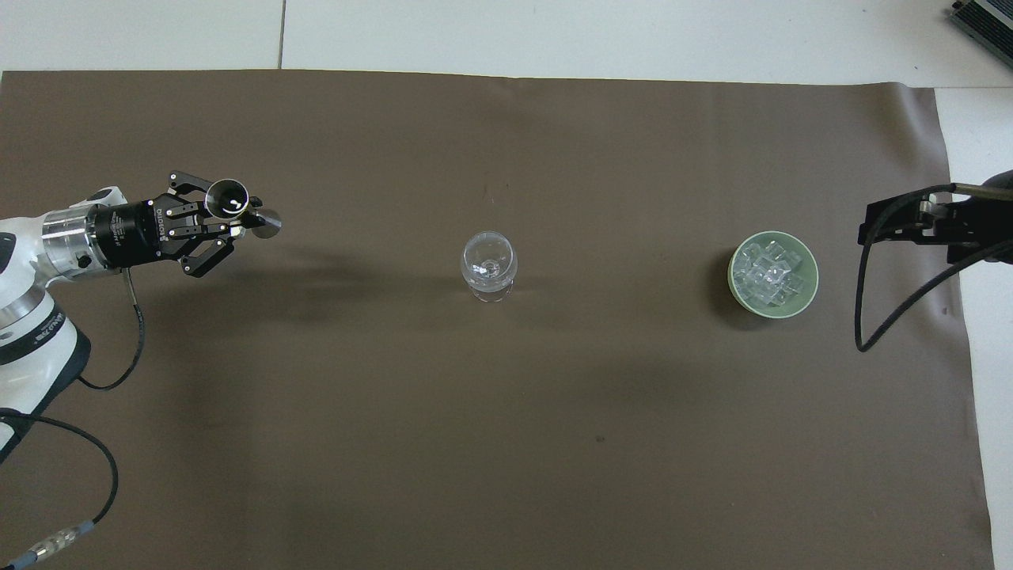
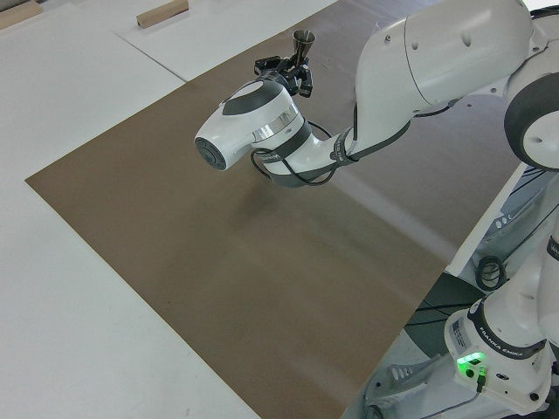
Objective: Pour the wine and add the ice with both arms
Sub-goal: 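Lift the silver cup with the left gripper toward the wine glass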
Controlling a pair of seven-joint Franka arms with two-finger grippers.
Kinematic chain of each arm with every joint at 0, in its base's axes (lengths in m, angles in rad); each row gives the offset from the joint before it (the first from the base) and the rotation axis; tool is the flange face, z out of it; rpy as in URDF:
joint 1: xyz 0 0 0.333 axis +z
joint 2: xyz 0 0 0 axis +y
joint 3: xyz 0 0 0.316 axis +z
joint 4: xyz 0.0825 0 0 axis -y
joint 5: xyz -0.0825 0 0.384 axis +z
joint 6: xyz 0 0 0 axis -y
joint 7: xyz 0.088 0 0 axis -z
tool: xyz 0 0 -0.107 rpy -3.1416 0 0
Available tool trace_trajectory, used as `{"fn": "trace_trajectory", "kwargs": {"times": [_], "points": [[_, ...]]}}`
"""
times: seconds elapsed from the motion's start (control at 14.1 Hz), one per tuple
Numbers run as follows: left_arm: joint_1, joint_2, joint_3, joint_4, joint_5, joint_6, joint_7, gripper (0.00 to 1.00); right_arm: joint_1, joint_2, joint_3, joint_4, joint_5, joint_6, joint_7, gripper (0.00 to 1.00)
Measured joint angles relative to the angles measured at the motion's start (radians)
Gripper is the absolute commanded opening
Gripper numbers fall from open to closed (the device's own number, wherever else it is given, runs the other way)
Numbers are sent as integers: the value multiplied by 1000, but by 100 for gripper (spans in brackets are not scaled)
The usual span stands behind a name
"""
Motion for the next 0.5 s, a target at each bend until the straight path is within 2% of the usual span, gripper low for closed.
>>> {"fn": "trace_trajectory", "kwargs": {"times": [0.5], "points": [[-77,-32,0,-65,-116,20,5,0,0,0,0,0,0,0,0,100]]}}
